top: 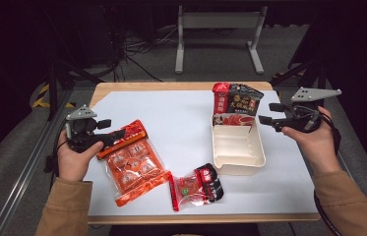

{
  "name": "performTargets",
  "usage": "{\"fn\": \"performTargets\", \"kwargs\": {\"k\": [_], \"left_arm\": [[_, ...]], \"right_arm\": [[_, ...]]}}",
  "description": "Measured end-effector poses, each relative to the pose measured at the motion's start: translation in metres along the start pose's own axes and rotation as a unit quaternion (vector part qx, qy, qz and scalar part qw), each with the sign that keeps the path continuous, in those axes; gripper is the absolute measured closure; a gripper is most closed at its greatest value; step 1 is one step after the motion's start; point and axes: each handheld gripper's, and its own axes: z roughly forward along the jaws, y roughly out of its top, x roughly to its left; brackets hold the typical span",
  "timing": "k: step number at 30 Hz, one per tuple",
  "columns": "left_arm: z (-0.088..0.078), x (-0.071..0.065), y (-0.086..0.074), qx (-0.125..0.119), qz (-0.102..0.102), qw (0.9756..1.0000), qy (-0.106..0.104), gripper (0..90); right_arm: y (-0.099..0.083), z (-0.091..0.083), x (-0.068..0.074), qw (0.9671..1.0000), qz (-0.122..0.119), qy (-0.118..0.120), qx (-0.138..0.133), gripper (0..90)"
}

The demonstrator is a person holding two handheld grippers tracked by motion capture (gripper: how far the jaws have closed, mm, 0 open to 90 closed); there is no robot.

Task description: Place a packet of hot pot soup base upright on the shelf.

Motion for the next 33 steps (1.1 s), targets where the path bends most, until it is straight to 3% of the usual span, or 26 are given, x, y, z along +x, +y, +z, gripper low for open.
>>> {"fn": "performTargets", "kwargs": {"k": [3, 16, 23, 28, 31, 33], "left_arm": [[-0.002, 0.003, -0.001, 0.002, 0.002, 1.0, -0.004, 26.2], [-0.006, 0.017, -0.007, -0.002, 0.01, 0.9996, 0.025, 26.0], [-0.003, 0.029, -0.016, 0.005, -0.004, 0.9993, 0.037, 25.7], [0.001, 0.038, -0.027, -0.004, 0.0, 0.999, 0.044, 26.8], [0.005, 0.045, -0.035, -0.003, 0.0, 0.999, 0.045, 27.5], [0.007, 0.049, -0.038, -0.006, -0.006, 0.9988, 0.047, 27.6]], "right_arm": [[0.0, -0.002, 0.004, 0.9999, -0.007, 0.007, -0.003, 35.8], [-0.003, 0.001, 0.022, 0.999, -0.015, 0.038, -0.017, 35.5], [-0.002, 0.004, 0.03, 0.9986, -0.024, 0.042, -0.023, 35.3], [-0.003, 0.008, 0.034, 0.9983, -0.033, 0.042, -0.023, 35.3], [-0.005, 0.014, 0.037, 0.9977, -0.034, 0.053, -0.024, 35.0], [-0.006, 0.018, 0.041, 0.9964, -0.031, 0.074, -0.028, 34.9]]}}
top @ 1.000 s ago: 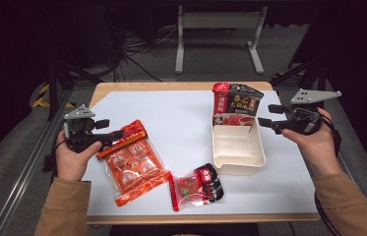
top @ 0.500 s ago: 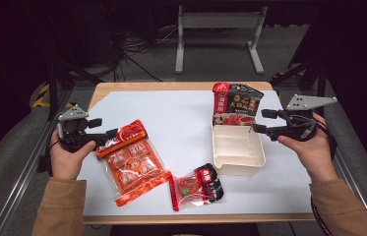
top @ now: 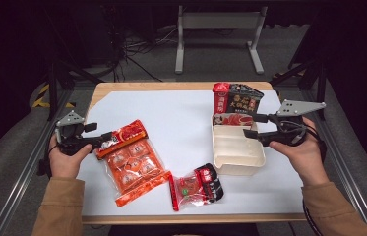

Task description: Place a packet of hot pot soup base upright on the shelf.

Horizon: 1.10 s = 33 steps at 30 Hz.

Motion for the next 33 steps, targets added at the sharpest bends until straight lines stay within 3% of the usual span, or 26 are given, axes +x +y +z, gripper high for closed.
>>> {"fn": "performTargets", "kwargs": {"k": [6, 11, 21, 31, 33], "left_arm": [[0.013, 0.014, -0.013, 0.012, -0.016, 0.9995, 0.026, 27.4], [0.017, 0.023, -0.02, 0.009, -0.04, 0.9987, 0.03, 28.1], [0.019, 0.032, -0.027, 0.019, -0.057, 0.9967, 0.055, 25.0], [0.02, 0.04, -0.033, 0.029, -0.072, 0.9946, 0.069, 23.7], [0.02, 0.041, -0.034, 0.034, -0.074, 0.9927, 0.088, 23.7]], "right_arm": [[0.0, 0.006, 0.006, 0.9999, -0.009, 0.008, 0.0, 34.8], [-0.004, 0.008, 0.009, 0.9997, -0.004, 0.022, -0.011, 34.5], [-0.016, 0.009, 0.012, 0.9989, 0.01, 0.028, -0.036, 35.2], [-0.024, 0.012, 0.014, 0.999, 0.012, 0.024, -0.035, 35.2], [-0.023, 0.016, 0.015, 0.999, 0.014, 0.026, -0.035, 35.2]]}}
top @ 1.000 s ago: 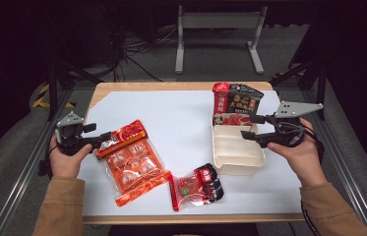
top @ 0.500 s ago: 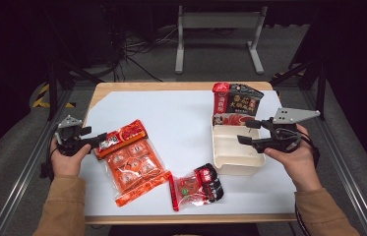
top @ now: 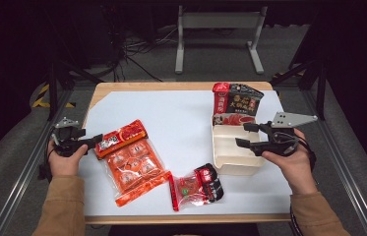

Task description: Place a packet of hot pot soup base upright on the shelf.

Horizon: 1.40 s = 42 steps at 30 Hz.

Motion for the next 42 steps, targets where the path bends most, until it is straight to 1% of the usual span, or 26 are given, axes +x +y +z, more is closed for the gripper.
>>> {"fn": "performTargets", "kwargs": {"k": [3, 5, 7, 8, 12, 13, 14, 15, 18, 20, 21, 24, 25, 27, 28, 29, 30, 32, 36, 38, 39, 40, 41, 42], "left_arm": [[0.001, 0.005, -0.002, 0.002, -0.01, 0.9999, -0.004, 23.4], [0.003, 0.008, -0.004, 0.002, -0.022, 0.9997, -0.011, 23.2], [0.003, 0.009, -0.005, 0.005, -0.024, 0.9996, -0.015, 22.9], [0.005, 0.01, -0.006, 0.008, -0.027, 0.9994, -0.021, 22.9], [0.009, 0.011, -0.008, 0.018, -0.031, 0.999, -0.027, 22.9], [0.012, 0.012, -0.008, 0.029, -0.034, 0.9986, -0.028, 22.9], [0.012, 0.012, -0.008, 0.029, -0.034, 0.9986, -0.028, 22.9], [0.014, 0.012, -0.009, 0.036, -0.035, 0.9984, -0.027, 22.9], [0.018, 0.011, -0.009, 0.054, -0.035, 0.9972, -0.038, 23.7], [0.02, 0.011, -0.01, 0.06, -0.038, 0.9967, -0.041, 24.6], [0.02, 0.011, -0.01, 0.063, -0.035, 0.9964, -0.043, 26.3], [0.023, 0.01, -0.011, 0.075, -0.04, 0.9952, -0.049, 28.6], [0.025, 0.012, -0.011, 0.078, -0.045, 0.9942, -0.058, 29.8], [0.026, 0.013, -0.012, 0.083, -0.051, 0.9933, -0.061, 30.2], [0.027, 0.013, -0.013, 0.084, -0.05, 0.9932, -0.063, 31.1], [0.027, 0.012, -0.013, 0.084, -0.049, 0.9927, -0.072, 32.7], [0.027, 0.012, -0.013, 0.084, -0.046, 0.9925, -0.076, 34.8], [0.028, 0.01, -0.013, 0.084, -0.045, 0.9922, -0.08, 36.2], [0.029, 0.007, -0.012, 0.081, -0.032, 0.9919, -0.093, 47.4], [0.028, 0.006, -0.012, 0.078, -0.031, 0.9918, -0.097, 53.0], [0.028, 0.006, -0.012, 0.077, -0.031, 0.9919, -0.097, 54.0], [0.028, 0.005, -0.012, 0.074, -0.033, 0.9913, -0.104, 55.3], [0.028, 0.003, -0.011, 0.071, -0.031, 0.9909, -0.11, 57.0], [0.028, 0.001, -0.011, 0.07, -0.024, 0.9913, -0.109, 57.5]], "right_arm": [[-0.001, 0.003, 0.002, 1.0, -0.002, 0.005, 0.003, 35.1], [-0.002, 0.004, 0.002, 0.9999, -0.004, 0.001, 0.009, 35.1], [-0.004, 0.005, 0.001, 0.9999, -0.004, -0.005, 0.015, 35.1], [-0.006, 0.005, -0.001, 0.9998, -0.003, -0.007, 0.017, 35.1], [-0.008, 0.006, -0.002, 0.9998, 0.0, -0.007, 0.02, 35.1], [-0.009, 0.006, -0.002, 0.9997, -0.002, -0.005, 0.022, 37.2], [-0.009, 0.006, -0.002, 0.9997, -0.002, -0.005, 0.022, 37.2], [-0.009, 0.006, -0.002, 0.9997, -0.005, -0.004, 0.025, 38.2], [-0.009, 0.005, -0.001, 0.9997, -0.01, 0.0, 0.024, 40.7], [-0.009, 0.005, -0.001, 0.9996, -0.011, 0.001, 0.025, 41.2], [-0.009, 0.005, -0.001, 0.9996, -0.011, 0.001, 0.025, 41.4], [-0.01, 0.006, -0.001, 0.9996, -0.013, 0.003, 0.026, 42.3], [-0.01, 0.006, -0.001, 0.9996, -0.013, 0.004, 0.026, 42.3], [-0.01, 0.006, -0.001, 0.9996, -0.012, 0.005, 0.026, 42.4], [-0.01, 0.006, -0.001, 0.9995, -0.012, 0.006, 0.027, 42.6], [-0.011, 0.007, -0.001, 0.9995, -0.013, 0.006, 0.029, 42.6], [-0.012, 0.007, -0.002, 0.9995, -0.012, 0.006, 0.03, 42.7], [-0.013, 0.007, -0.003, 0.9995, -0.011, 0.005, 0.03, 42.9], [-0.014, 0.007, -0.004, 0.9994, -0.009, 0.005, 0.033, 43.3], [-0.014, 0.007, -0.003, 0.9994, -0.011, 0.007, 0.033, 43.3], [-0.013, 0.008, -0.003, 0.9993, -0.012, 0.007, 0.033, 43.3], [-0.013, 0.008, -0.002, 0.9993, -0.013, 0.008, 0.033, 43.4], [-0.014, 0.009, -0.002, 0.9993, -0.013, 0.009, 0.034, 43.4], [-0.014, 0.009, -0.002, 0.9993, -0.013, 0.009, 0.035, 43.4]]}}
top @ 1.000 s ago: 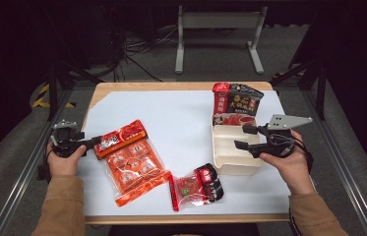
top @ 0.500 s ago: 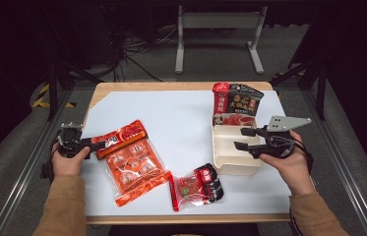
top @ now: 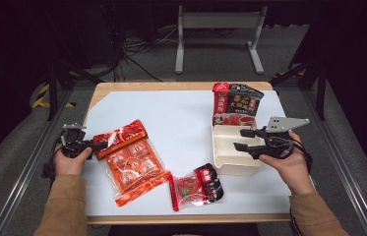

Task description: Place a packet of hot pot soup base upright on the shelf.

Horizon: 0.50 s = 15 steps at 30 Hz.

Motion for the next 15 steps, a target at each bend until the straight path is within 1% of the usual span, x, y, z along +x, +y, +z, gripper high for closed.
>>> {"fn": "performTargets", "kwargs": {"k": [1, 3, 4, 6, 7, 8, 9, 10, 12, 15], "left_arm": [[0.0006, -0.0027, 0.0006, 0.0, 0.007, 1.0, -0.003, 58.3], [0.0005, -0.0061, 0.0012, -0.006, 0.021, 0.9998, -0.002, 59.8], [0.0001, -0.0072, 0.0012, -0.007, 0.02, 0.9998, -0.005, 61.1], [-0.0008, -0.0071, 0.0011, -0.011, 0.024, 0.9995, -0.018, 64.5], [-0.0007, -0.007, 0.0011, -0.01, 0.027, 0.9994, -0.017, 65.3], [-0.0006, -0.0066, 0.0013, -0.01, 0.033, 0.9993, -0.012, 65.9], [-0.0002, -0.0067, 0.0012, -0.008, 0.033, 0.9993, -0.013, 66.4], [0.001, -0.0078, 0.0008, -0.009, 0.027, 0.9995, -0.016, 66.6], [0.0031, -0.0086, 0.0007, -0.004, 0.027, 0.9995, -0.014, 67.4], [0.0069, -0.0104, 0.0007, 0.007, 0.033, 0.9994, -0.006, 68.3]], "right_arm": [[-0.0002, 0.0009, -0.0001, 1.0, 0.0, 0.0, 0.001, 43.4], [-0.0003, 0.0027, 0.0005, 1.0, 0.0, 0.003, 0.003, 43.4], [-0.0001, 0.0032, 0.0009, 1.0, -0.001, 0.003, 0.004, 43.4], [0.0006, 0.0036, 0.0019, 1.0, -0.002, 0.005, 0.003, 43.4], [0.0009, 0.0036, 0.0021, 1.0, -0.002, 0.006, 0.003, 43.4], [0.001, 0.0036, 0.0022, 1.0, -0.003, 0.005, 0.003, 43.4], [0.0011, 0.0037, 0.0022, 1.0, -0.003, 0.006, 0.003, 43.4], [0.0011, 0.0037, 0.0024, 1.0, -0.004, 0.006, 0.003, 43.4], [0.001, 0.0038, 0.0025, 1.0, -0.003, 0.006, 0.003, 43.4], [0.001, 0.0039, 0.0027, 1.0, -0.003, 0.007, 0.003, 43.4]]}}
